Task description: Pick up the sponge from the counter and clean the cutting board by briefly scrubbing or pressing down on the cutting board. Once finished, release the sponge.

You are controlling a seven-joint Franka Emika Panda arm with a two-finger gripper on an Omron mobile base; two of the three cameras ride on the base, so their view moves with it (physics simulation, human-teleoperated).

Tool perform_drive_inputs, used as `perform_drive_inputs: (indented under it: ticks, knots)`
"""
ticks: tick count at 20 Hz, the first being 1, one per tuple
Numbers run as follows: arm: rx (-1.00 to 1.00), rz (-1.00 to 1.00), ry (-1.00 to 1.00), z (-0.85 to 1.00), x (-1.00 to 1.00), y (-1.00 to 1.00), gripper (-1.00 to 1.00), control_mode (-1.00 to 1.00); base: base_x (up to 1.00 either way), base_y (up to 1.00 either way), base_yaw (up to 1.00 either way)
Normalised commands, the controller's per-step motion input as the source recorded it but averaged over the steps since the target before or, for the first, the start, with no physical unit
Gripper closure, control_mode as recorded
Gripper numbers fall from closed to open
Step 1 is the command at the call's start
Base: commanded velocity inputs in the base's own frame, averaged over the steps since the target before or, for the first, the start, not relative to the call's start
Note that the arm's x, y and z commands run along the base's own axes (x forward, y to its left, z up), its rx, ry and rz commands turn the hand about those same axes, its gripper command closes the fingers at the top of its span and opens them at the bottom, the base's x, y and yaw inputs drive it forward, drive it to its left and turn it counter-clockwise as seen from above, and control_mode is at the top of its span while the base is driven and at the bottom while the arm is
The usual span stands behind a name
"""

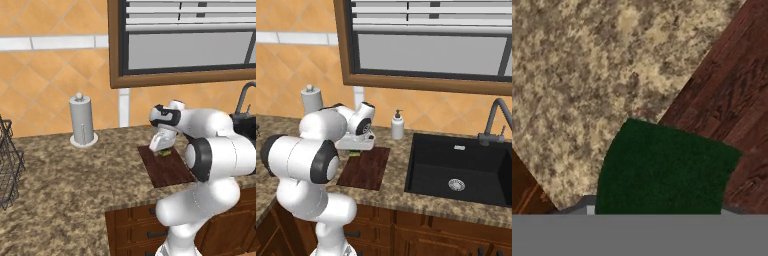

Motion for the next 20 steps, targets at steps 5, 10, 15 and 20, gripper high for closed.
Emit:
perform_drive_inputs:
  ticks: [5, 10, 15, 20]
  knots:
    - [-0.11, 0.00, 0.01, -0.17, 0.00, 0.04, 1.00, -1.00, 0.00, 0.00, 0.00]
    - [-0.11, -0.01, 0.00, -0.19, 0.11, 0.00, 1.00, -1.00, 0.00, 0.00, 0.00]
    - [-0.07, 0.00, 0.08, -0.42, 0.18, 0.00, 1.00, -1.00, 0.00, 0.00, 0.00]
    - [-0.05, 0.00, 0.18, -0.42, 0.30, 0.00, 1.00, -1.00, 0.00, 0.00, 0.00]
